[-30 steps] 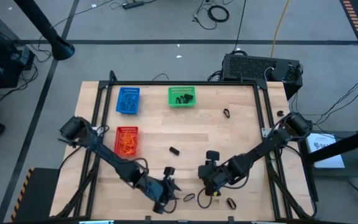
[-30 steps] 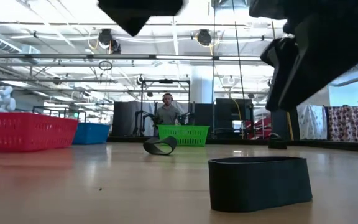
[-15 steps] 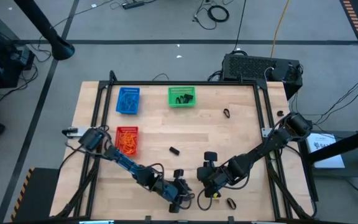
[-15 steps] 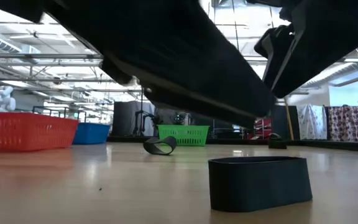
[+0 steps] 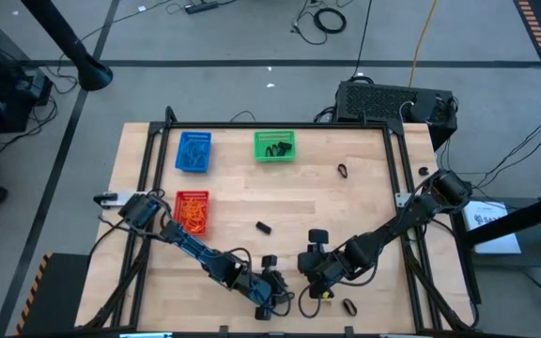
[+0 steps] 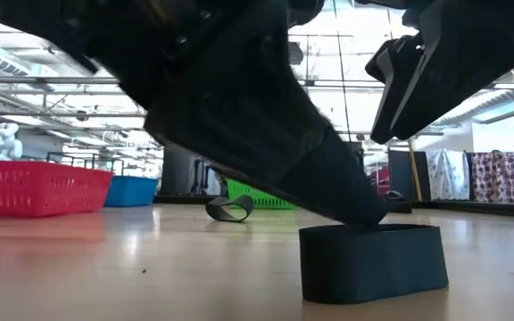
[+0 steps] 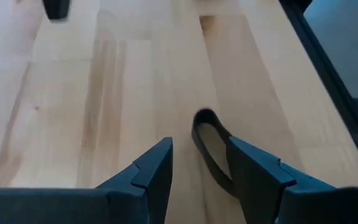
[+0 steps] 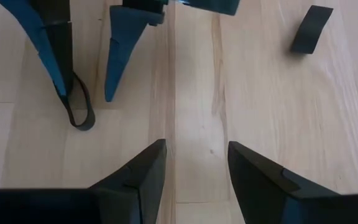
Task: Sort rubber bands into baskets
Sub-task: Put the black rubber band into the green bin
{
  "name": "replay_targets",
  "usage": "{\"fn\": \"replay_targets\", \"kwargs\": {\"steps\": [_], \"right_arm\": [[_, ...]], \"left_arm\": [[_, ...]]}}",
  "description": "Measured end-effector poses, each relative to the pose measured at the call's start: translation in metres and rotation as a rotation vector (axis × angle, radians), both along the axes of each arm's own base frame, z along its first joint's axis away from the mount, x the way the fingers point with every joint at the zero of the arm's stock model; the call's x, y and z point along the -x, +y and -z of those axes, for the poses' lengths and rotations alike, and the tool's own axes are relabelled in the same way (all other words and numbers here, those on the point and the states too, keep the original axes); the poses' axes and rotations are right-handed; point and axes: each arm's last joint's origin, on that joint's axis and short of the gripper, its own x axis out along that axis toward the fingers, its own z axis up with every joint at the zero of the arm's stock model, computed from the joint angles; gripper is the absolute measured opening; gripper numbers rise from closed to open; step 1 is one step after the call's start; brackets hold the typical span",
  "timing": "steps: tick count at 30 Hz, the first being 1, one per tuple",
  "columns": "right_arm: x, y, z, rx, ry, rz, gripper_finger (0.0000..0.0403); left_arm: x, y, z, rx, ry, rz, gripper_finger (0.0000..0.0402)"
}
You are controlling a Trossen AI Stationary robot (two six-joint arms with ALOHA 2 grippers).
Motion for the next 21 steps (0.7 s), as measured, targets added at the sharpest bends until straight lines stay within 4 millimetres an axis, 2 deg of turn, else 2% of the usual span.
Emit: {"fn": "replay_targets", "kwargs": {"steps": [6, 10, 15, 18, 21], "right_arm": [[-0.001, 0.0, 0.0, -0.002, -0.007, -0.001, 0.0166], [-0.001, 0.001, -0.001, -0.005, -0.013, -0.001, 0.0166], [-0.001, 0.001, -0.001, -0.006, -0.017, -0.004, 0.0166], [-0.001, 0.001, -0.001, -0.002, -0.016, -0.01, 0.0166], [-0.001, 0.001, -0.001, 0.005, -0.016, -0.021, 0.0166]], "left_arm": [[0.0, 0.0, 0.001, 0.011, 0.014, 0.006, 0.0157], [-0.002, -0.001, 0.016, 0.059, 0.034, -0.005, 0.0157], [-0.008, 0.003, 0.019, 0.127, 0.03, 0.027, 0.0156], [-0.008, 0.003, 0.02, 0.121, 0.032, 0.026, 0.0135], [-0.008, 0.004, 0.02, 0.1, 0.029, 0.034, 0.0084]]}}
